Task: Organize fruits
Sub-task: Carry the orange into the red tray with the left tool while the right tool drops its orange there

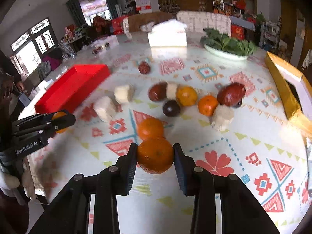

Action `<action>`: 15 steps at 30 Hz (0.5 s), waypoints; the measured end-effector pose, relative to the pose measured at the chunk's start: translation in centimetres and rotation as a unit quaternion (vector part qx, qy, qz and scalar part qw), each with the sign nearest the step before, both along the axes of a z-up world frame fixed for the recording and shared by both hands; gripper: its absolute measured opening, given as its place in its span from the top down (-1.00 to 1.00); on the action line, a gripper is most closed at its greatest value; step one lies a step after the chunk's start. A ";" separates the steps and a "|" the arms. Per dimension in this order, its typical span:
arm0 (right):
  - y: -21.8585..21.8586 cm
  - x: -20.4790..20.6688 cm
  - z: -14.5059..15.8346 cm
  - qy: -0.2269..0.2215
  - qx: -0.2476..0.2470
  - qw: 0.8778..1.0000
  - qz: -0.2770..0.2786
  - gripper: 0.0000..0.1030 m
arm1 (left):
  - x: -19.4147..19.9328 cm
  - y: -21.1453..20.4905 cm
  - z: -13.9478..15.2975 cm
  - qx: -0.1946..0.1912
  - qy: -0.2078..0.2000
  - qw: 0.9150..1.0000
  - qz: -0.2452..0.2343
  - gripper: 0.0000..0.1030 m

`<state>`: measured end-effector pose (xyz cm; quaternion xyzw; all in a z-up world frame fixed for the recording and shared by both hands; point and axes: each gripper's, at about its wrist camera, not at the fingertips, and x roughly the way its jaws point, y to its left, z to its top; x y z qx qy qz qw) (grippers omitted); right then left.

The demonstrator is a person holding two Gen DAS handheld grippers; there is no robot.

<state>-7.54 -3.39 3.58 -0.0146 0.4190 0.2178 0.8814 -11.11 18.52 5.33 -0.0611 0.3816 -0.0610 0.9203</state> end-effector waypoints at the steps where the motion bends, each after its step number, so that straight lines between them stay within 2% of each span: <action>1: 0.4 -0.3 0.9 -0.008 0.006 1.000 0.005 0.22 | -0.4 1.0 0.7 -0.004 -0.008 1.000 0.010 0.36; 5: 2.9 -0.6 4.2 -0.028 0.037 0.998 0.035 0.22 | -1.2 5.2 2.8 0.003 -0.034 0.998 0.058 0.36; 9: 7.5 0.0 6.8 -0.032 0.066 0.994 0.078 0.22 | -0.9 9.2 3.3 0.017 -0.039 0.994 0.099 0.36; 12: 11.9 0.5 7.0 -0.031 0.068 0.991 0.111 0.22 | -0.2 11.7 2.8 0.020 -0.032 0.991 0.125 0.36; 15: 16.6 0.6 5.5 -0.023 0.050 0.988 0.147 0.22 | 0.7 13.2 1.1 0.014 -0.015 0.990 0.139 0.36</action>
